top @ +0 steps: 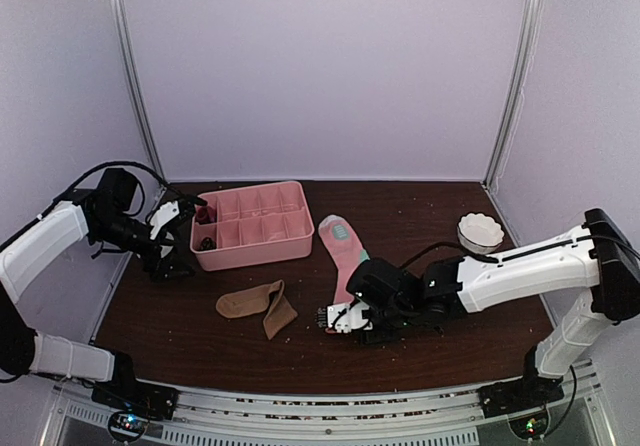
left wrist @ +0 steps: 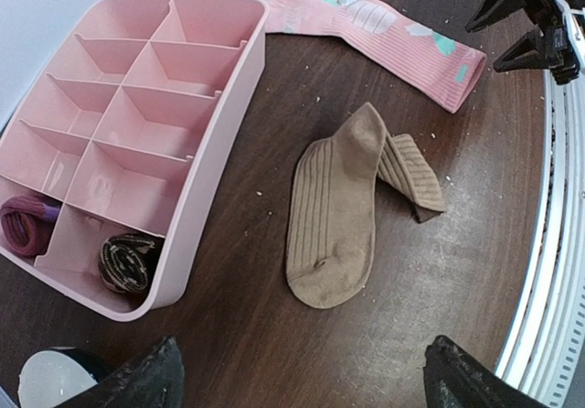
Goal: Roll the socks
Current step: Pick up the sock from the center of the board.
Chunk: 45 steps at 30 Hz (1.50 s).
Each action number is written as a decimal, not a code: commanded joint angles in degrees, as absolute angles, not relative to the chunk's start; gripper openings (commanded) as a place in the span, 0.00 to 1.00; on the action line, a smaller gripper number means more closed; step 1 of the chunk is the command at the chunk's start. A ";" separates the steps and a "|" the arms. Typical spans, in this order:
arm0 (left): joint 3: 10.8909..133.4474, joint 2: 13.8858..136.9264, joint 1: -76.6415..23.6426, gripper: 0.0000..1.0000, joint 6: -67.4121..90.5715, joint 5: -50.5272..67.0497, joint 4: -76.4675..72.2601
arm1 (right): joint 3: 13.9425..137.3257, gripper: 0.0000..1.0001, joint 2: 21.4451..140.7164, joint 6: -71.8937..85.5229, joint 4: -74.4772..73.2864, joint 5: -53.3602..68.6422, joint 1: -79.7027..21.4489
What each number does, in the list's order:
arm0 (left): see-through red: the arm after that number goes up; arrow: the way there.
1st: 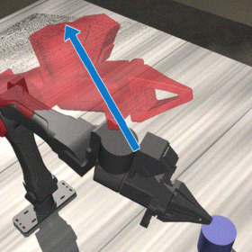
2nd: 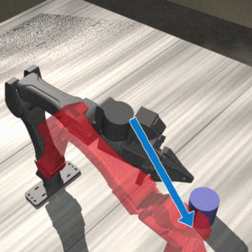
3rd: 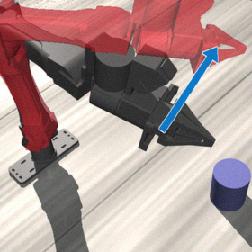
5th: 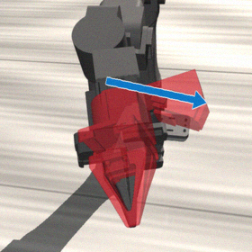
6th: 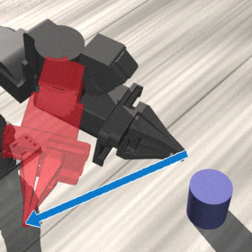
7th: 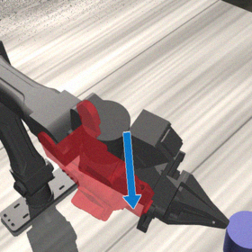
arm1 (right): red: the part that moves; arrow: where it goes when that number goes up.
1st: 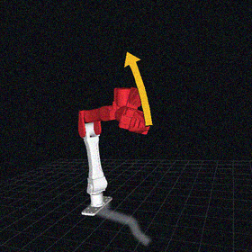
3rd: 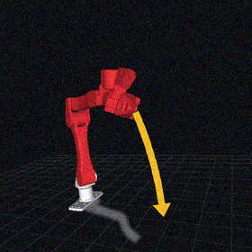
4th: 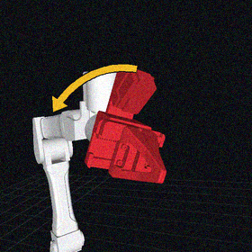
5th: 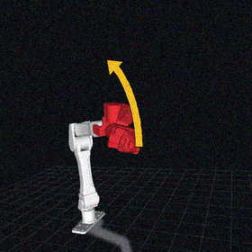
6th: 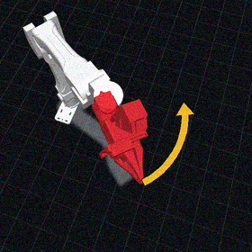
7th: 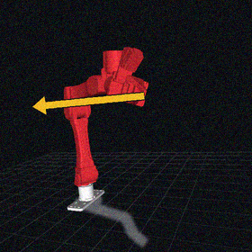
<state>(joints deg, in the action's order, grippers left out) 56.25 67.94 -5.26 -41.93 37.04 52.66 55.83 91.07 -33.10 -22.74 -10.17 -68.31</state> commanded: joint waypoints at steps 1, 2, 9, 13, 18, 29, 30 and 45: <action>58.85 68.92 -5.44 0.93 -41.84 36.27 52.65 | 56.25 0.60 94.45 -35.28 -18.85 -14.35 -69.07; 58.76 68.95 -5.45 0.93 -41.86 35.88 52.65 | 56.45 0.59 94.95 -35.62 -18.24 -14.73 -69.15; 58.53 68.47 -5.41 0.93 -42.76 34.74 52.65 | 58.58 0.40 98.24 -35.16 -17.54 -13.44 -69.45; 58.62 68.53 -5.45 0.93 -42.70 35.26 52.65 | 58.36 0.12 98.53 -32.55 -16.00 -13.12 -69.45; 58.41 68.56 -5.88 0.93 -42.85 35.93 52.65 | 56.60 0.00 98.31 -25.64 -13.48 -12.65 -69.52; 55.39 70.43 -16.19 0.93 -43.13 36.68 49.12 | 45.39 0.00 94.51 6.65 5.27 -1.16 -70.77; 54.79 70.74 -17.22 0.94 -41.88 37.08 47.01 | 44.51 0.00 94.82 9.87 6.83 -0.35 -70.82; 54.05 83.34 -40.56 0.87 -35.01 31.76 30.72 | 35.71 0.00 99.26 39.04 25.89 3.72 -70.84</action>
<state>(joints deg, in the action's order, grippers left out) 51.22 79.46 -37.67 -36.47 33.63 34.92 36.86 97.45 30.24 19.99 2.68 -70.54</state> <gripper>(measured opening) 0.908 0.027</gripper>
